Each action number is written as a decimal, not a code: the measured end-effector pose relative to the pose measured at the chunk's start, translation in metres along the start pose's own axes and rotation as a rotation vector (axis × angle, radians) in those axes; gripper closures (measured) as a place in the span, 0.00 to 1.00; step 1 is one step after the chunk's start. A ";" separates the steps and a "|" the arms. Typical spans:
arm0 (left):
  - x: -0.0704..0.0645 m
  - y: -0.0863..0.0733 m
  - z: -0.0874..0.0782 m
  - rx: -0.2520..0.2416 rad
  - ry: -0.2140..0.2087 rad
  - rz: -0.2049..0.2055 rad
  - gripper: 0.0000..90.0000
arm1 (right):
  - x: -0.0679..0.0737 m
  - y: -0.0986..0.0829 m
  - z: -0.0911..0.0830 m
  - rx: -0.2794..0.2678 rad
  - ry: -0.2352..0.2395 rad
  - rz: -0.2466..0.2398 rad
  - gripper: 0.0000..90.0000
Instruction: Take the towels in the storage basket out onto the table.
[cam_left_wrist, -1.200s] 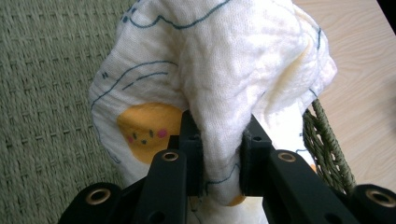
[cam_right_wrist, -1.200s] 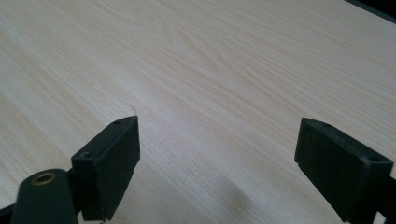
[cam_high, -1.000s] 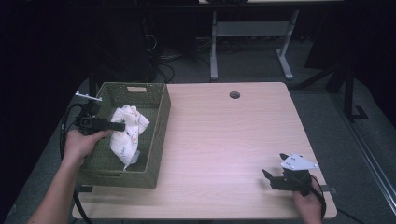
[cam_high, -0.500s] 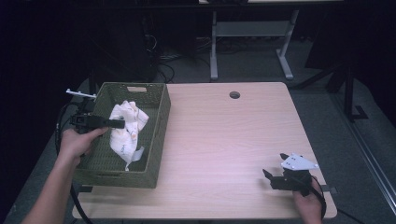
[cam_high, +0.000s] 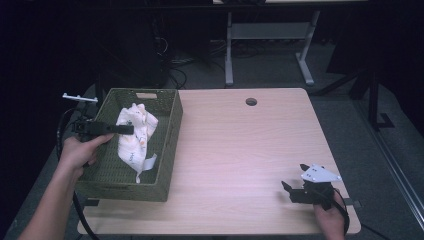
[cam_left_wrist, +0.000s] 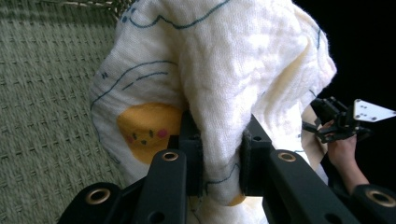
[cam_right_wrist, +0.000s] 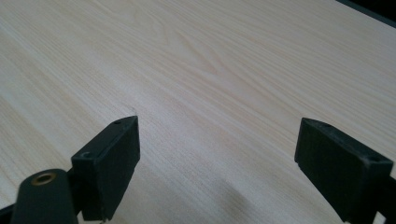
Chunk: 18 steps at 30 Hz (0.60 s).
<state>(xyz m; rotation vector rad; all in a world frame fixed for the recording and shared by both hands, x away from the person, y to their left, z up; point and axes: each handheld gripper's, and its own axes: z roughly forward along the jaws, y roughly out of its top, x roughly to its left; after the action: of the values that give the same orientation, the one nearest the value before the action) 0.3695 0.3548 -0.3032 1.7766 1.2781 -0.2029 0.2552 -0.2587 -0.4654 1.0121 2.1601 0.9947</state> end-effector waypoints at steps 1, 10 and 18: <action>-0.001 0.000 -0.001 -0.005 -0.006 -0.007 0.83 | 0.000 0.000 0.000 -0.002 0.000 0.000 0.15; -0.013 0.005 -0.007 -0.022 -0.053 -0.001 0.83 | -0.002 0.000 -0.002 -0.011 -0.002 0.002 0.15; -0.038 0.011 0.005 0.010 -0.093 0.053 0.83 | -0.001 0.000 -0.002 -0.011 -0.004 0.000 0.15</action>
<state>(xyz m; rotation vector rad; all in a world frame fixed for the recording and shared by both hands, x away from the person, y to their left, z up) 0.3632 0.3248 -0.2769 1.7866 1.1640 -0.2596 0.2546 -0.2607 -0.4640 1.0082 2.1495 1.0031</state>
